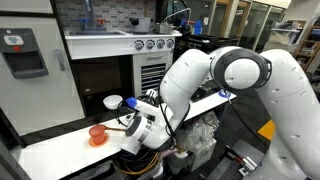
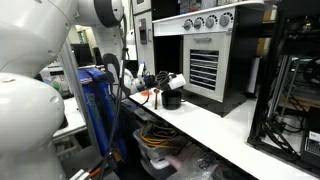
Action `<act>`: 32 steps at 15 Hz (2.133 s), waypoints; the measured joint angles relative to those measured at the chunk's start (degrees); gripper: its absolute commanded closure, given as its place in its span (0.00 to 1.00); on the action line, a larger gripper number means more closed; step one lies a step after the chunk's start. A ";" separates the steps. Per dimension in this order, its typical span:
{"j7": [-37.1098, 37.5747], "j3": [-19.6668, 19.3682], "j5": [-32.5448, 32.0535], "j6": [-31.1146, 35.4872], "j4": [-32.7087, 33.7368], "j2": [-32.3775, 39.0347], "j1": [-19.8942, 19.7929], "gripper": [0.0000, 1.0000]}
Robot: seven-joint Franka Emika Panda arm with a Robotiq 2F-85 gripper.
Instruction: Pour the contents in the white mug into the black mug, use the wooden spoon to stir the contents in the black mug
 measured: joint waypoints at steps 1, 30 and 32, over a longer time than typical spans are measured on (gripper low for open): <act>-0.20 -0.01 -0.57 -0.13 -0.27 -0.02 0.00 0.98; 15.33 3.91 19.56 -0.80 -0.74 -11.54 -5.49 0.98; 17.28 4.27 22.09 1.88 -0.81 -13.29 -6.29 0.98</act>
